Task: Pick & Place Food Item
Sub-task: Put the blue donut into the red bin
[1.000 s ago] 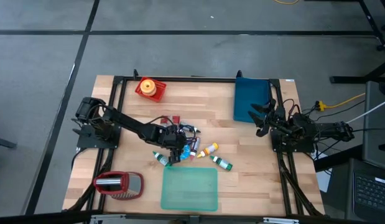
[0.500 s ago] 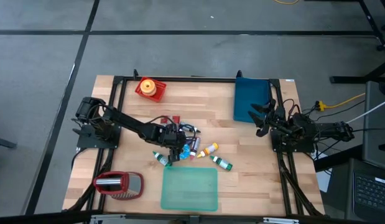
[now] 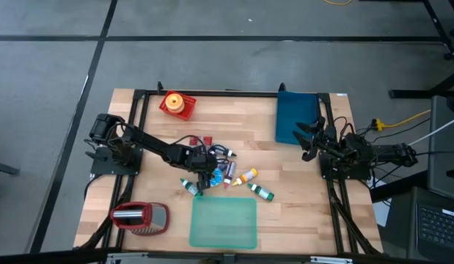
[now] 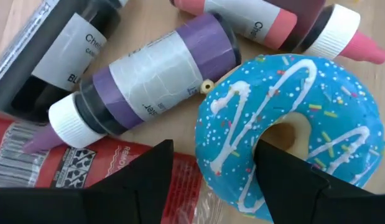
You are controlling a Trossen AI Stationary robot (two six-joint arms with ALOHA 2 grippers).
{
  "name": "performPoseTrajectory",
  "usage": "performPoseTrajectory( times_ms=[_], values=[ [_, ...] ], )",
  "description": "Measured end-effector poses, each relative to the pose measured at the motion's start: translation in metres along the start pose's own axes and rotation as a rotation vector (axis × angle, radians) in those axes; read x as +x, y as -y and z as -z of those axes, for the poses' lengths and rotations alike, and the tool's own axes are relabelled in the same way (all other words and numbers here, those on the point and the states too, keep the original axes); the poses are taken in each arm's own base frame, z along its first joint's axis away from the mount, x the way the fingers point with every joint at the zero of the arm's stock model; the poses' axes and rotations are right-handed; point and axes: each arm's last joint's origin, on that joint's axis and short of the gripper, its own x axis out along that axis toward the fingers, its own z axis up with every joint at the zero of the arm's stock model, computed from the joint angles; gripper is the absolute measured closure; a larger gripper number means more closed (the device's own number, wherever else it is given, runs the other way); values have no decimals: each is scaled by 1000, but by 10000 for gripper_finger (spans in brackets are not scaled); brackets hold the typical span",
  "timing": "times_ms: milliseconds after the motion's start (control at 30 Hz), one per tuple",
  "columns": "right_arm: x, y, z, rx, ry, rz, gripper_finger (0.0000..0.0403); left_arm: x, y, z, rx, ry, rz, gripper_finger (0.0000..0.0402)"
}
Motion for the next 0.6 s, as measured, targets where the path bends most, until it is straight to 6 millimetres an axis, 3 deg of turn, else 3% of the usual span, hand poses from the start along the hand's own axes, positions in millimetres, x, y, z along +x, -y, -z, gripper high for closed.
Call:
performPoseTrajectory(
  times_ms=[200,500,600],
  values=[
    [0,0,0,0,0,0,199,0,2,-5,29,46,43,230],
    [0,0,0,0,0,0,199,-3,9,-18,32,131,188,377],
    [0,0,0,0,-1,0,199,-8,11,-28,53,166,195,391]
  ],
)
